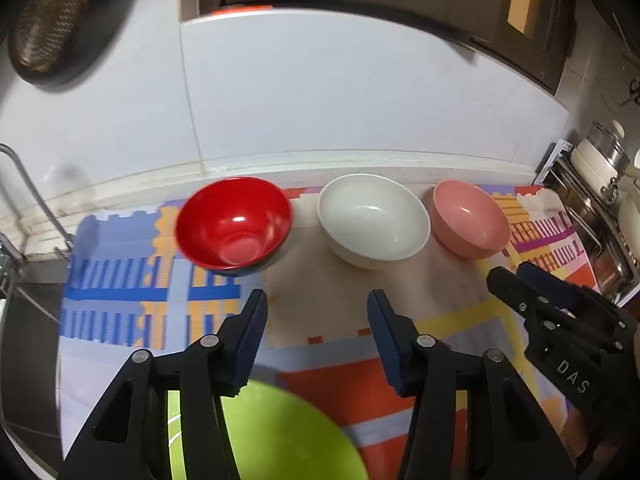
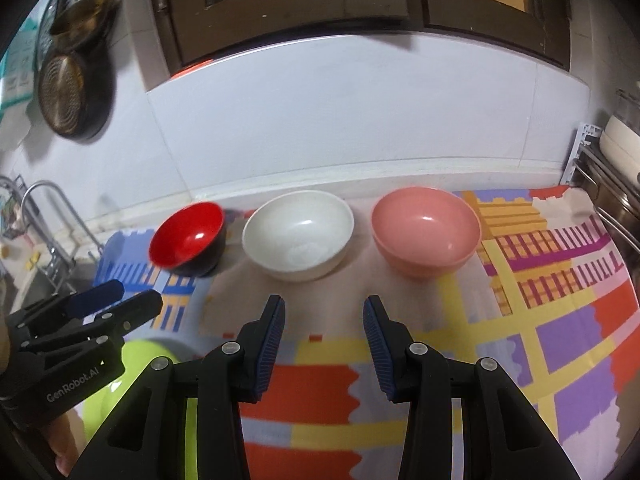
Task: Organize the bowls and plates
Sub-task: 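Move both grippers to the rim of the white bowl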
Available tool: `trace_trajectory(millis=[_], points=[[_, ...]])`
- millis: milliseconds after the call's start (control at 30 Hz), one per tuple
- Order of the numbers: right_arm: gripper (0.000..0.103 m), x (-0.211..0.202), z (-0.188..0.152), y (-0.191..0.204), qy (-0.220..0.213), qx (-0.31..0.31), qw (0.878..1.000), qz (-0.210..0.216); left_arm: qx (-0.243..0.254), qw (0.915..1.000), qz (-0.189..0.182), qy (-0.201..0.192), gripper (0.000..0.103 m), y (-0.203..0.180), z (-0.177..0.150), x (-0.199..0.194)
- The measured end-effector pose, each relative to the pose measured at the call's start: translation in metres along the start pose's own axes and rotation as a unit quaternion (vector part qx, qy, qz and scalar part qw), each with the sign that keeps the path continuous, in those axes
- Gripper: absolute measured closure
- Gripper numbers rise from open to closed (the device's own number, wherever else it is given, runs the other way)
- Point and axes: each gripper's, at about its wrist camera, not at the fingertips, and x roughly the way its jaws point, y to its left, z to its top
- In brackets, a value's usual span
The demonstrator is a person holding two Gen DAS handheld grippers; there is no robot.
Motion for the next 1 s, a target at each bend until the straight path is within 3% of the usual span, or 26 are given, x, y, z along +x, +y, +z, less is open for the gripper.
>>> trace_trajectory(millis=[1000], points=[[0.074,0.106,0.035,-0.027,0.037,0.046,0.998,0.016,-0.018,0.9973,-0.014,0.07,0.062,-0.014,0.045,0.114]])
